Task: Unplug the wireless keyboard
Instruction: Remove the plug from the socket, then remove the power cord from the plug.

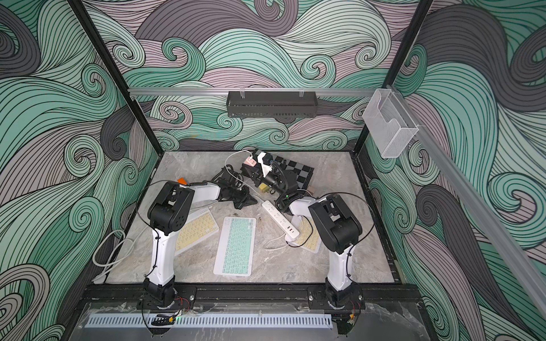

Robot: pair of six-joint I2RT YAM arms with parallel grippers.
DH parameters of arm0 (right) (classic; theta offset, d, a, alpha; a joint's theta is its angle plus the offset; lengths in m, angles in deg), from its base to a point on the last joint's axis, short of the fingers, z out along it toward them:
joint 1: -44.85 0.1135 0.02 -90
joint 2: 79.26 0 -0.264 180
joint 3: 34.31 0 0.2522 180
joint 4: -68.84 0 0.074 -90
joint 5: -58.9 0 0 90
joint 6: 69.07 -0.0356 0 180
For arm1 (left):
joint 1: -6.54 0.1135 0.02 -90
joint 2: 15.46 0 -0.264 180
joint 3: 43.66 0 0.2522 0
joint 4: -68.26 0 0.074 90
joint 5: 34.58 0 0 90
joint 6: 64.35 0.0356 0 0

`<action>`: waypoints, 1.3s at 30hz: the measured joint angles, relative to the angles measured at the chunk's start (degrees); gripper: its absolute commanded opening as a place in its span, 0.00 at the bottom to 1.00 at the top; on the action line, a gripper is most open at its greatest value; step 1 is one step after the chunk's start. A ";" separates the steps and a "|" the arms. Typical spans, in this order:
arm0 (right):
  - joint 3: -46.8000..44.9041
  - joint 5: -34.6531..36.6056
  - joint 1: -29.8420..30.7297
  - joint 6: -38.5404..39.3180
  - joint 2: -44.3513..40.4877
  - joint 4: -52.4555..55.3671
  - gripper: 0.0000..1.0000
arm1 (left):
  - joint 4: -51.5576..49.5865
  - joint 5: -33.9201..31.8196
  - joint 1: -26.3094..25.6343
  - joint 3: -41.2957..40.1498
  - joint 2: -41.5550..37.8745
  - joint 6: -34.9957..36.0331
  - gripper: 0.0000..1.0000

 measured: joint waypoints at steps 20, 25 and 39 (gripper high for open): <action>14.56 9.53 -1.03 56.61 -10.29 44.98 0.00 | -16.57 1.46 4.00 -5.97 -32.63 17.62 0.27; 13.79 12.57 -1.77 69.77 -12.13 48.26 0.00 | -26.62 -1.22 4.83 -3.32 -40.87 26.82 0.31; 7.08 6.10 -4.20 78.95 -19.23 44.81 0.00 | -37.05 -4.70 8.41 7.45 -45.13 37.33 0.45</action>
